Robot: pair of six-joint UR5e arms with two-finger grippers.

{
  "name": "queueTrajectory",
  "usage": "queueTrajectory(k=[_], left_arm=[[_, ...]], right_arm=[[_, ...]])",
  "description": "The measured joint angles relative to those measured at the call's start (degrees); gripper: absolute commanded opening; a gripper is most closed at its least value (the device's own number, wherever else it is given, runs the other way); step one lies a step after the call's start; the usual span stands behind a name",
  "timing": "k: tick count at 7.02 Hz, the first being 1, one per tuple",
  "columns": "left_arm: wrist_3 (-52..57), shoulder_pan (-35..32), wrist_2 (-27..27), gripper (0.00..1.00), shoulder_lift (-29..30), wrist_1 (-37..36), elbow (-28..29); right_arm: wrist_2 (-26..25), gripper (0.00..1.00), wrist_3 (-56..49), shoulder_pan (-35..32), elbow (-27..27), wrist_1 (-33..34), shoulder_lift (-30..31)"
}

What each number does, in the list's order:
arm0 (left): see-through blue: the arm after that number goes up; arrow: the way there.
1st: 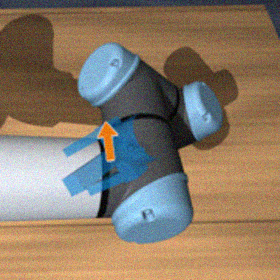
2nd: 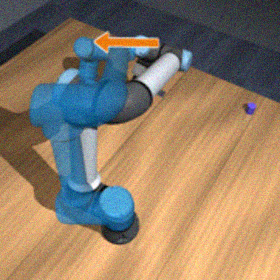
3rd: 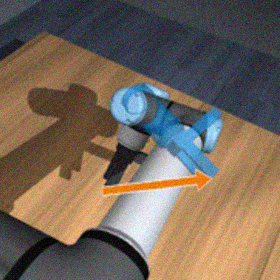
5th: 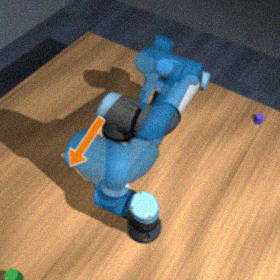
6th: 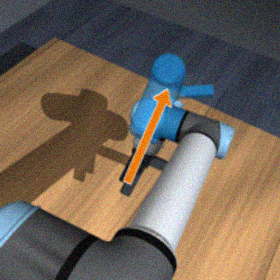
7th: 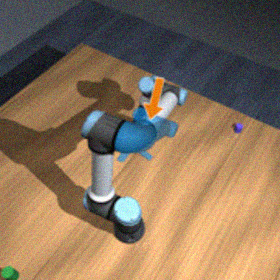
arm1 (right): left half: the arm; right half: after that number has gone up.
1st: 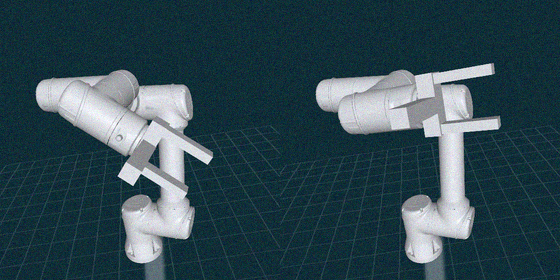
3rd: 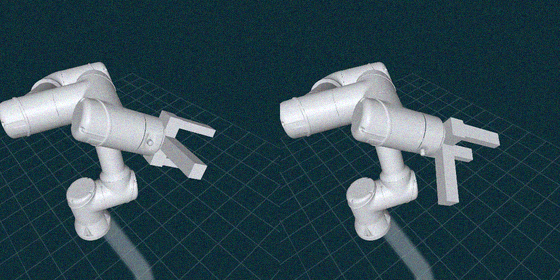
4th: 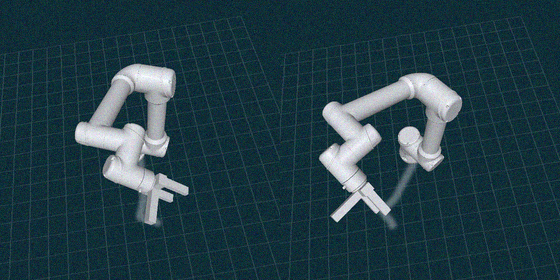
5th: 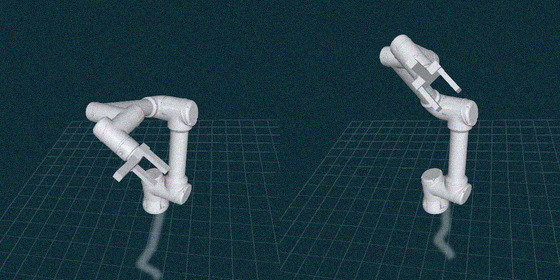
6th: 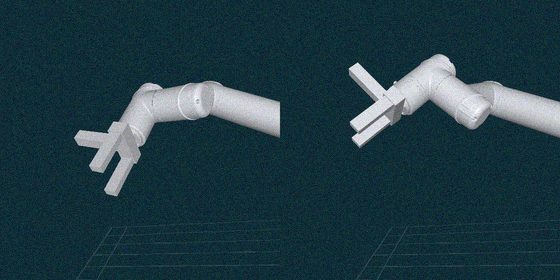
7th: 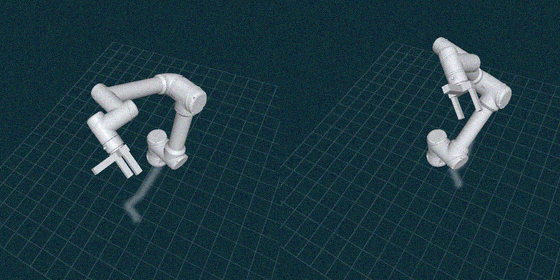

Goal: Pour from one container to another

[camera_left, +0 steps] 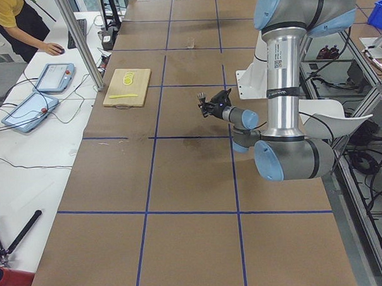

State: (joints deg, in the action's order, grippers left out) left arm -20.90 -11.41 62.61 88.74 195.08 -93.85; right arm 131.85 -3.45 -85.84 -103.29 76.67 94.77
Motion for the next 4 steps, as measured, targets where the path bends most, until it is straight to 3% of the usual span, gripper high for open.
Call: queueTrajectory(k=[2, 4], left_arm=[[1.2, -8.8, 20.8, 0.0, 4.9, -0.8, 0.4], [4.8, -15.2, 34.2, 0.0, 13.3, -6.9, 1.9]], right_arm=[[0.0, 0.99, 0.1, 0.0, 0.1, -0.8, -0.2], [0.0, 0.99, 0.1, 0.0, 0.0, -0.9, -0.2]])
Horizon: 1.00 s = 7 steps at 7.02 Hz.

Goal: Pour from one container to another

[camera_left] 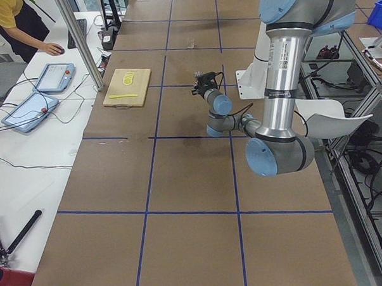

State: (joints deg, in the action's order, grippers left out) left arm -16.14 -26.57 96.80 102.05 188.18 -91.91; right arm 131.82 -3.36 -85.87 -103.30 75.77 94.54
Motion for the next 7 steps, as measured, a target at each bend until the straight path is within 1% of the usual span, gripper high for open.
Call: queueTrajectory(k=[1, 2, 4, 5, 7], left_arm=[[2.9, -2.7, 4.7, 0.0, 5.4, -2.8, 3.1], [4.2, -4.0, 7.1, 0.0, 10.3, -3.9, 7.1], [4.7, -4.6, 8.4, 0.0, 18.5, -4.3, 13.9], [4.7, -4.6, 8.6, 0.0, 21.1, -4.2, 15.9], [4.8, -3.7, 8.5, 0.0, 23.7, -3.5, 18.0]], right_arm=[[0.0, 0.99, 0.0, 0.0, 0.0, 0.0, -0.1], [-0.1, 0.99, 0.3, 0.0, 0.0, 0.0, -0.2], [0.0, 0.99, 2.1, 0.0, -0.2, -0.1, -0.2], [0.0, 0.99, 2.6, 0.0, -0.3, -0.1, -0.2], [0.3, 0.99, 4.2, 0.1, -0.9, -0.1, -0.2]])
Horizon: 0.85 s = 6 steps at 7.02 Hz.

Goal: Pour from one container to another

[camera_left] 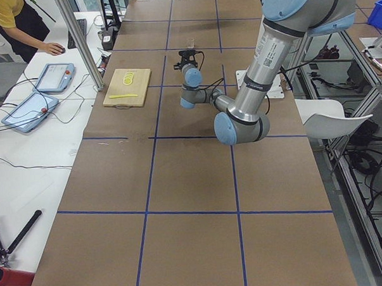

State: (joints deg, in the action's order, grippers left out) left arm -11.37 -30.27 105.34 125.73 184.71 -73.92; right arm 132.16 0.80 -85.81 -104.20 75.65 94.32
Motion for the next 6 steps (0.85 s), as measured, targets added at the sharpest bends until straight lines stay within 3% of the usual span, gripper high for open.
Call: queueTrajectory(k=[2, 4, 6], left_arm=[[0.1, 0.9, -0.8, 0.0, 1.5, 0.6, 1.4], [0.1, 1.1, -2.1, 0.0, 1.9, 0.4, 2.0], [0.1, 1.1, -2.6, 0.0, 1.9, 0.2, 2.0]], right_arm=[[0.2, 0.99, 4.9, 1.9, -2.7, 0.0, 0.1], [-0.1, 0.99, 13.0, 7.5, -8.8, -0.7, 0.1], [-4.1, 1.0, 26.9, 14.6, -13.3, -8.2, 1.8]])
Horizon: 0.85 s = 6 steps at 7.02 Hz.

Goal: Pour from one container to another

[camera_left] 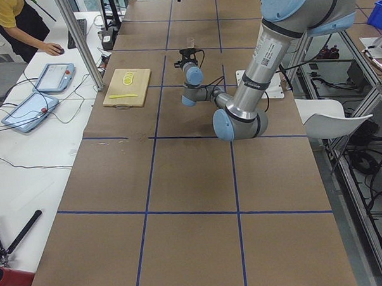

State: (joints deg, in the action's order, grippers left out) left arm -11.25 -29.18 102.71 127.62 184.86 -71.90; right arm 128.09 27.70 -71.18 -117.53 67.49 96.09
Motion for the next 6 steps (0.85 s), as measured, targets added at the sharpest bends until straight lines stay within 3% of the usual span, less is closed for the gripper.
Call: queueTrajectory(k=[3, 6], left_arm=[[0.0, 0.0, -1.1, 0.0, 0.0, -0.4, 0.0], [0.0, 0.0, -1.3, 0.0, -0.1, -0.6, 0.0]], right_arm=[[-20.3, 0.99, 19.7, 15.9, -0.8, -18.5, 7.3], [-49.9, 0.99, 34.4, 36.7, -0.8, -22.1, 8.4]])
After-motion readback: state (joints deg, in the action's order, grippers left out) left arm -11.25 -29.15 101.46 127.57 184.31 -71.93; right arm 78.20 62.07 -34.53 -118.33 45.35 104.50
